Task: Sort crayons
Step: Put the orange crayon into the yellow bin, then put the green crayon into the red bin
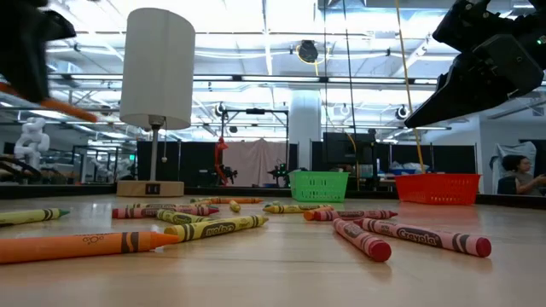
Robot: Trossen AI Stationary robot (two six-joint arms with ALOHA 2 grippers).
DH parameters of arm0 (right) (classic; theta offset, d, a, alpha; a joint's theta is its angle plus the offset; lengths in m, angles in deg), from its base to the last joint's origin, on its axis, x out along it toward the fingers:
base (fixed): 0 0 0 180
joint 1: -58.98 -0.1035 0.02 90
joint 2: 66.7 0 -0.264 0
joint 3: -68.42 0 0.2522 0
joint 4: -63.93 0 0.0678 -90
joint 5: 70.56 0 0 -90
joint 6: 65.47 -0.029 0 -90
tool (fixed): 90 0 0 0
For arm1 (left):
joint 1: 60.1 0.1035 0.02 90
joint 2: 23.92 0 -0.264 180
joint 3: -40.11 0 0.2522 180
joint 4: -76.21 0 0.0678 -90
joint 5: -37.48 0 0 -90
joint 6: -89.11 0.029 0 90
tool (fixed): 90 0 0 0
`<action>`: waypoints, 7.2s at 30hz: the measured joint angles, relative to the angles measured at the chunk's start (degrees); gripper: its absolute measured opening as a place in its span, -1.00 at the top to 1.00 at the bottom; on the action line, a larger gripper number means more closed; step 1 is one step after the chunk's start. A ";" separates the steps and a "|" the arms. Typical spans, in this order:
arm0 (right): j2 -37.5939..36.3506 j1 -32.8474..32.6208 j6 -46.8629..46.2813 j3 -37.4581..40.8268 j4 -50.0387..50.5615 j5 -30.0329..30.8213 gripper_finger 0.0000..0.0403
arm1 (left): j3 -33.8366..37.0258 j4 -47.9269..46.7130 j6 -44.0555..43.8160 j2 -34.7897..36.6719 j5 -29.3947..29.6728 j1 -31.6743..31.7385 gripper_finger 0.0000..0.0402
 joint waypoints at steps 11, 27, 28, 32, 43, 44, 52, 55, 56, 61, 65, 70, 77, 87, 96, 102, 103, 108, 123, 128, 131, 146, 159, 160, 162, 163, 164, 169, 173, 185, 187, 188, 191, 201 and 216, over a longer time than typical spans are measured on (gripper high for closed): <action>0.00 -0.01 -0.04 0.00 -0.12 0.01 0.23 | 0.00 0.12 -12.24 0.00 -3.32 -7.56 0.93; 0.00 -0.01 -0.06 0.00 -0.13 0.01 0.23 | 0.00 3.07 -43.90 0.00 -11.20 -18.33 0.93; 0.00 0.00 -0.06 0.00 -0.13 0.01 0.23 | 0.00 4.00 -45.15 0.00 -11.17 -19.09 0.93; 0.00 0.01 -0.11 0.00 -0.13 0.01 0.23 | 0.00 6.48 -50.23 -0.04 -10.77 -21.45 0.93; 0.00 -0.01 -0.28 0.00 -0.13 0.01 0.23 | 0.02 6.96 -54.22 -4.69 -11.36 -24.17 0.86; 0.00 0.01 -0.28 0.00 -0.13 0.01 0.23 | 0.02 7.15 -54.22 -5.25 -11.76 -24.16 0.83; 0.00 0.00 -0.71 0.00 -0.13 0.01 0.23 | 0.02 7.26 -54.06 -6.84 -12.23 -24.13 0.51; 0.00 0.01 -0.68 0.00 -0.13 0.01 0.23 | 0.02 7.37 -52.66 -6.71 -12.46 -23.86 0.44; 0.00 0.01 -0.65 0.00 -0.13 0.01 0.23 | 0.02 7.44 -52.30 -6.52 -13.00 -23.67 0.43; 0.00 0.01 -0.70 0.00 -0.15 0.01 0.23 | 0.02 7.44 -51.63 -4.97 -12.84 -22.47 0.42; 0.00 0.01 -1.09 0.00 -0.15 0.03 0.23 | 0.02 7.04 -47.12 -3.95 -8.02 -20.77 0.42; 0.00 0.01 -1.07 0.00 -0.13 0.03 0.23 | 0.02 4.71 -37.87 -3.75 2.30 -16.27 0.42; 0.00 0.01 -1.09 0.00 -0.13 0.03 0.23 | 0.02 4.81 -21.41 -3.74 20.70 -7.87 0.42; 0.00 0.01 -1.09 0.00 -0.13 0.03 0.23 | 0.02 9.01 -10.11 -3.76 23.90 2.65 0.42; 0.00 0.01 -1.11 0.00 -0.13 0.03 0.23 | 0.90 10.95 0.43 -6.06 27.25 8.14 0.42; 0.00 0.01 -1.13 0.00 -0.11 0.05 0.23 | 5.07 19.02 2.93 -7.26 27.18 8.84 0.42; 0.00 0.01 -1.13 0.00 -0.13 0.05 0.23 | 5.93 21.11 3.44 -7.25 27.16 8.84 0.42; 0.00 0.01 -1.12 0.00 -0.13 0.17 0.23 | 9.25 28.33 8.88 -7.28 25.28 8.20 0.42; 0.00 0.03 -1.14 0.00 -0.13 0.36 0.23 | 20.65 50.91 14.56 -7.26 15.52 9.42 0.42; 0.00 0.03 -1.00 0.00 -0.15 0.35 0.23 | 22.57 53.48 13.88 -7.26 13.54 11.38 0.25; 0.00 0.03 -1.09 0.00 -0.15 0.32 0.23 | 24.28 56.56 15.25 -7.26 13.21 11.56 0.13; 0.00 0.03 -1.11 0.00 -0.15 0.32 0.23 | 30.38 63.88 13.66 -7.28 12.40 11.57 0.11; 0.01 0.03 -1.13 0.00 -0.15 0.30 0.23 | 30.34 64.83 19.33 -7.28 9.97 11.55 0.75; 0.00 0.03 -1.13 0.00 -0.17 0.29 0.23 | 30.34 64.88 19.39 -7.28 9.90 11.55 0.80; 0.00 0.03 -1.17 0.00 -0.17 0.32 0.23 | 30.34 64.88 19.46 -7.28 9.91 11.55 0.89; 0.00 0.03 -1.19 0.00 -0.17 0.31 0.23 | 30.34 64.88 19.53 -7.28 9.93 11.55 0.92; 0.00 0.03 -1.20 0.00 -0.19 0.29 0.23 | 30.34 64.88 19.74 -7.28 9.95 11.53 0.95; 0.00 0.03 -1.18 0.00 -1.19 0.40 0.23 | 29.87 64.52 21.79 -7.28 10.04 11.57 0.97; 0.00 0.03 -1.15 0.00 -1.50 1.78 0.23 | 28.63 63.82 24.07 -7.40 9.87 11.57 0.97; 1.08 0.01 2.77 0.02 -7.83 1.35 0.23 | 22.83 62.59 31.61 -6.64 9.72 11.60 0.97; 2.50 0.01 4.16 0.02 -10.45 -0.21 0.23 | 21.40 62.42 34.25 -6.07 9.97 11.60 0.97; 3.50 0.01 5.11 0.02 -12.15 -0.42 0.23 | 20.62 62.58 35.59 -5.84 10.25 11.60 0.97; 7.23 0.01 8.55 0.02 -19.06 -0.04 0.21 | 18.30 63.07 39.56 -5.44 11.84 11.60 0.97; 21.99 0.06 26.78 -2.88 -41.89 -2.39 -0.09 | 12.81 63.26 45.30 -5.38 12.86 11.60 0.97; 38.42 1.59 41.28 -18.62 -45.83 -3.01 -0.21 | 12.52 65.79 45.13 -5.38 9.51 11.57 0.97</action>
